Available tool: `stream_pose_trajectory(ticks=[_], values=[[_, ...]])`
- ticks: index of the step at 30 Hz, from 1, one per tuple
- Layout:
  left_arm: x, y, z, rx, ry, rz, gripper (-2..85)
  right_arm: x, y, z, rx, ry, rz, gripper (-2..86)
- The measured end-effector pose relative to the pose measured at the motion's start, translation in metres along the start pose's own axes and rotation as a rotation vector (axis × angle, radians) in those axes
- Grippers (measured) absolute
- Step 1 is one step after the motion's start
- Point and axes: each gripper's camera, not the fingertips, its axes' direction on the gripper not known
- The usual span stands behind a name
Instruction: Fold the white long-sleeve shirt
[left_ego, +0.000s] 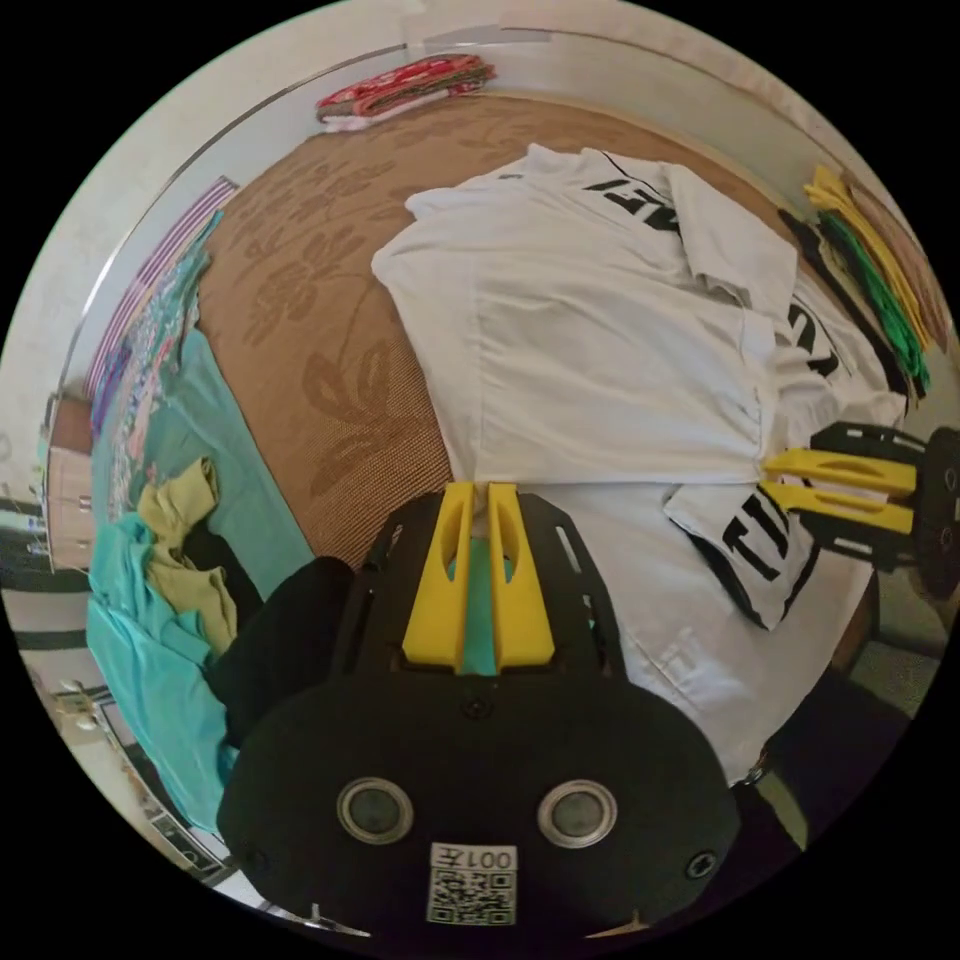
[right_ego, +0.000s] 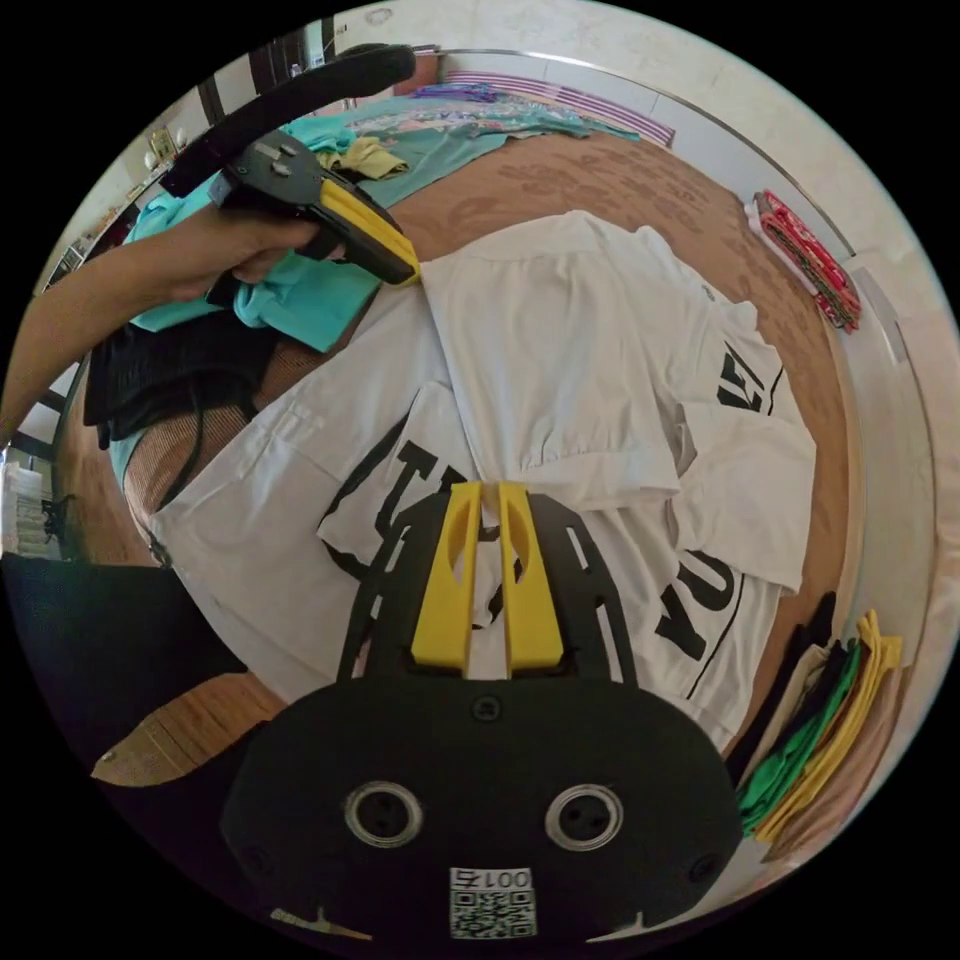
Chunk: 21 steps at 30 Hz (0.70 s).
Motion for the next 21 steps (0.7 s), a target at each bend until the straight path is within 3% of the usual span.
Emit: stream_pose_trajectory(ticks=[8,14,18,21], values=[[0.007,0.010,0.022,0.008,0.066,-0.063,3.6,0.008,0.054,-0.006,-0.061,-0.089,0.080,1.2],[0.024,0.022,0.019,-0.060,0.060,-0.066,4.5,0.088,0.128,-0.027,-0.062,0.168,0.231,1.3],[0.060,0.010,0.007,-0.019,0.078,-0.042,4.9,0.137,0.153,-0.002,-0.058,0.098,0.239,1.4],[0.102,-0.011,0.014,-0.014,0.105,0.015,6.6,0.149,0.176,0.022,-0.138,0.157,0.202,1.5]])
